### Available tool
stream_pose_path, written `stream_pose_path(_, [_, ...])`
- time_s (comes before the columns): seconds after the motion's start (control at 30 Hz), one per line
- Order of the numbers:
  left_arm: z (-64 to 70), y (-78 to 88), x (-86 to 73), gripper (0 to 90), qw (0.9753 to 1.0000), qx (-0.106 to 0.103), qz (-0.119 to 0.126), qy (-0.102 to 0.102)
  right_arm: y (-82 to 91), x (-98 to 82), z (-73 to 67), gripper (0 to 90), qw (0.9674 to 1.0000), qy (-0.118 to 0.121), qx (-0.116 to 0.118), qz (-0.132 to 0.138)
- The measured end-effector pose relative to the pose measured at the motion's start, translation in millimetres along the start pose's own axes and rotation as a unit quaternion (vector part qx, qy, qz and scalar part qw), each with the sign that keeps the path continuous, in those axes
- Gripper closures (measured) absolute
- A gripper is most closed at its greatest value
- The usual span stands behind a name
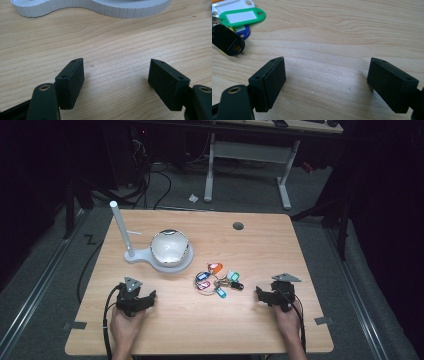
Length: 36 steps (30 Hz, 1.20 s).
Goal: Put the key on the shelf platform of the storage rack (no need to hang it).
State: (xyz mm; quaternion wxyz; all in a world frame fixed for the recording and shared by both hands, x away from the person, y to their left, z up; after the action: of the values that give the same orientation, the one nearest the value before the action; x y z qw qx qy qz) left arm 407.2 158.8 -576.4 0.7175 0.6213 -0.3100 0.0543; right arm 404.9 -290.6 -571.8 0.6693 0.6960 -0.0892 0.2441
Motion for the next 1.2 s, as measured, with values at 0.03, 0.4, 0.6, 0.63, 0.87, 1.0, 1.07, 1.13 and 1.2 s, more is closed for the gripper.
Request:
stream_pose_path(0.03, [0.1, 0.0, 0.0, 29.1, 1.0, 0.0, 0.0, 0.001, 0.0, 0.0, 0.0, 15.4, 1.0, 0.0, 0.0, 0.0])
stream_pose_path(0.4, [0.6, 0.0, -0.1, 28.8, 1.0, 0.003, 0.0, 0.005, 0.0, 0.0, 0.0, 15.4, 1.0, 0.0, 0.0, 0.0])
stream_pose_path(0.6, [0.8, -0.4, 0.3, 27.3, 1.0, 0.001, -0.001, 0.005, -0.1, 0.3, 0.1, 15.4, 1.0, 0.001, 0.0, 0.001])
stream_pose_path(0.63, [0.8, -0.5, 0.4, 27.2, 1.0, 0.001, -0.001, 0.005, -0.1, 0.3, 0.0, 15.4, 1.0, 0.001, 0.001, 0.0])
stream_pose_path(0.87, [0.5, -0.4, 0.4, 27.7, 1.0, 0.001, -0.001, 0.006, -0.1, 0.1, 0.0, 15.4, 1.0, 0.002, 0.0, 0.0])
stream_pose_path(1.0, [0.8, -0.6, 0.7, 27.6, 1.0, 0.003, -0.001, 0.008, 0.0, 0.1, 0.1, 15.4, 1.0, 0.002, 0.0, 0.0])
stream_pose_path(1.07, [0.8, -0.5, 0.6, 27.6, 1.0, 0.003, -0.001, 0.009, 0.0, 0.0, 0.0, 15.4, 1.0, 0.002, 0.0, 0.0])
stream_pose_path(1.13, [0.9, -0.4, 0.7, 27.1, 0.9999, 0.0, -0.001, 0.01, 0.0, 0.1, 0.0, 15.4, 1.0, 0.002, 0.0, 0.0])
stream_pose_path(1.2, [0.1, 0.1, 1.0, 27.6, 0.9999, -0.004, 0.0, 0.017, 0.0, 0.1, 0.1, 15.4, 1.0, 0.002, 0.0, 0.0])
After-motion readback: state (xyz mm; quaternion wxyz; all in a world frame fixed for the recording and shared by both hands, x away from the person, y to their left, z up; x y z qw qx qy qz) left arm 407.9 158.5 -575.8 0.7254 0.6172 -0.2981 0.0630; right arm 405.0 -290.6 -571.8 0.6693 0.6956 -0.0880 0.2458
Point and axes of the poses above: each handheld gripper's, and its own axes: y roughly backward along the jaws, x roughly out of its top, z roughly to its right, the point moved 7 cm from there along -y, roughly forward along the jaws, and after that the axes turned 15 degrees about -z, right-handed, at the moved point
